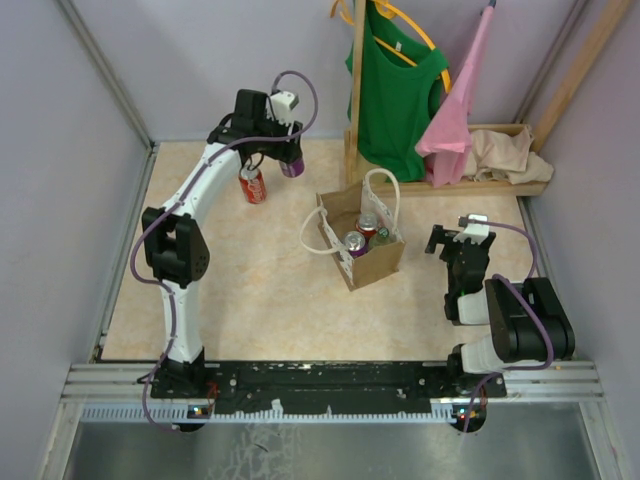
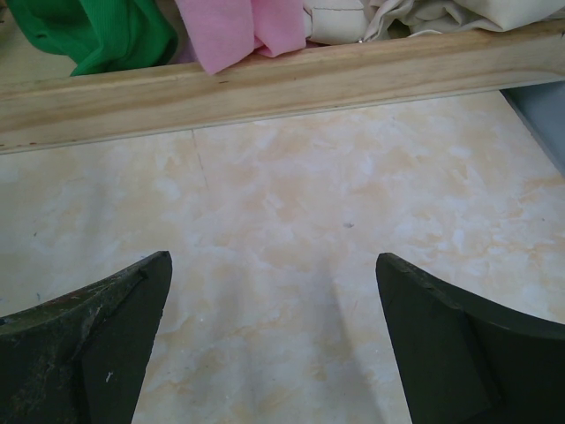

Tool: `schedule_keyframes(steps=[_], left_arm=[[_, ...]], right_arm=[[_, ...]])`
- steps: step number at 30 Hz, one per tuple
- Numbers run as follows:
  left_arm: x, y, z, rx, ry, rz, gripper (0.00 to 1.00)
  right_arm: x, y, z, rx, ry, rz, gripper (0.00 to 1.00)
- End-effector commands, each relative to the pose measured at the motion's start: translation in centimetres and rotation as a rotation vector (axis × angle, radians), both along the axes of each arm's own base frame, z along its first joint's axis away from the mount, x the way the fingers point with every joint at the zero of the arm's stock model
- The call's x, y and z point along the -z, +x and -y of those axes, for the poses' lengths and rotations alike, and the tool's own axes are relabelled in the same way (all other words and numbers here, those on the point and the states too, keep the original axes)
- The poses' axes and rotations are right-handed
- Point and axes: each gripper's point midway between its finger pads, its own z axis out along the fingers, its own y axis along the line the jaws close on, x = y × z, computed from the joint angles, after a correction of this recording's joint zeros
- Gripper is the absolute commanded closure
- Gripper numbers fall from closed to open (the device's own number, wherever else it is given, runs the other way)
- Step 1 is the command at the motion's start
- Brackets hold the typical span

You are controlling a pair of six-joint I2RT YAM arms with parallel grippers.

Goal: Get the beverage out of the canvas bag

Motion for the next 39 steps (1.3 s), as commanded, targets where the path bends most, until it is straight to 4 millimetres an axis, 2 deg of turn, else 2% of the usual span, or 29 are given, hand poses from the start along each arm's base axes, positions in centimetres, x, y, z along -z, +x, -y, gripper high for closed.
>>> schedule_keyframes(steps=[1, 10, 18, 26, 39], left_arm=[[-4.2, 1.7, -0.1, -0.018, -0.034, 0.134, 1.00], [-1.5, 2.3, -0.4, -0.041, 0.001, 0.089, 1.00], [1.9, 1.0, -0.7, -0.040, 0.010, 0.017, 1.00], [3.8, 0.2, -0.9, -0.051, 0.007, -0.020, 1.00], [6.1, 0.0, -1.2, -0.077, 0.027, -0.070, 0.99]], right_arm=[[-1.8, 0.8, 0.0, 0.002, 0.010, 0.065, 0.01], [-1.8, 0.8, 0.0, 0.003, 0.009, 0.064, 0.01], [-1.8, 0.8, 0.0, 0.002, 0.009, 0.065, 0.01], [-1.8, 0.8, 0.0, 0.003, 0.010, 0.064, 0.01], [-1.8, 0.9, 0.0, 0.003, 0.010, 0.066, 0.01]])
